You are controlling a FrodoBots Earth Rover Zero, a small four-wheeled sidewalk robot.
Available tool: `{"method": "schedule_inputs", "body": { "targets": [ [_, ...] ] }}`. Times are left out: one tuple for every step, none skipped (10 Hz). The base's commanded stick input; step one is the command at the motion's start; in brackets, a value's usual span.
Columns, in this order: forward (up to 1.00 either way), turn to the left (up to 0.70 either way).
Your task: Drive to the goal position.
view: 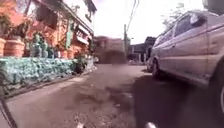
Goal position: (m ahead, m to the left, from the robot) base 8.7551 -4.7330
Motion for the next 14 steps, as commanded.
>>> {"method": "schedule_inputs", "body": {
  "targets": [
    [0.7, 0.0],
    [0.7, 0.0],
    [0.7, 0.0],
    [0.7, 0.0],
    [0.7, 0.0],
    [0.7, 0.0],
    [0.7, 0.0],
    [0.7, 0.0],
    [0.7, 0.0],
    [0.7, 0.0],
    [0.7, 0.0],
    [0.7, 0.0],
    [0.7, -0.02],
    [0.7, -0.18]
  ]
}}
